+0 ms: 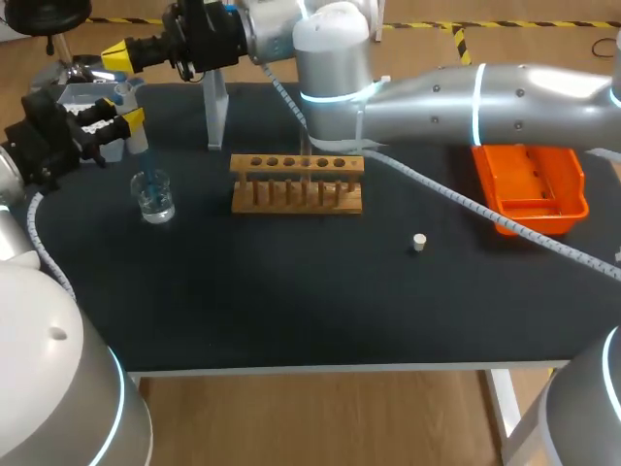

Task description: Invert the test tube, pick up the pipette, mount the tip to pipette, aspirate from beaker and dispense into the tube, eject the tip, return the pipette, and cap with the stopper.

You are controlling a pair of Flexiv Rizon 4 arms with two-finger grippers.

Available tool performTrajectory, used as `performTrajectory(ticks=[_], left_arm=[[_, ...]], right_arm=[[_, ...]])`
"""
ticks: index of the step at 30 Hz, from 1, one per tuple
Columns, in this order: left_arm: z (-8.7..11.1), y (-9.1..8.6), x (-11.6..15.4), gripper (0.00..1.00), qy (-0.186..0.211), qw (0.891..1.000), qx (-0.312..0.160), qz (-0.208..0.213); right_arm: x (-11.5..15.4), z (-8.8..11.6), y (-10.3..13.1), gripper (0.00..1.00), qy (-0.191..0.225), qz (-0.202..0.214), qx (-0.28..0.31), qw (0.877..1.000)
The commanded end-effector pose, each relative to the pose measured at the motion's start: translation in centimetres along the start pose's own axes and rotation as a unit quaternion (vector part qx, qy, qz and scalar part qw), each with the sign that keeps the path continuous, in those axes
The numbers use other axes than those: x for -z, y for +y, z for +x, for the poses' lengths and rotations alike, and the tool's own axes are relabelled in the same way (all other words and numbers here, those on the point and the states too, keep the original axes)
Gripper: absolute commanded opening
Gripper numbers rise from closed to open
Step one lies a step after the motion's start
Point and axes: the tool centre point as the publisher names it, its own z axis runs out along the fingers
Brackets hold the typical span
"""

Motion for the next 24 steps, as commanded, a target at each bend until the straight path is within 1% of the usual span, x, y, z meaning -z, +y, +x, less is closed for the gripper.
performTrajectory(ticks=[1, 24], left_arm=[[0.0, 0.0, -0.1, 0.0, -0.002, 1.0, 0.0, -0.001], [0.0, 0.0, -0.1, 0.0, -0.002, 1.0, 0.0, -0.001]], right_arm=[[-0.2, -0.6, -0.4, 0.0, 0.011, -0.003, -0.003, 1.0], [-0.1, -0.7, -1.8, 0.0, 0.007, -0.009, -0.016, 1.0]])
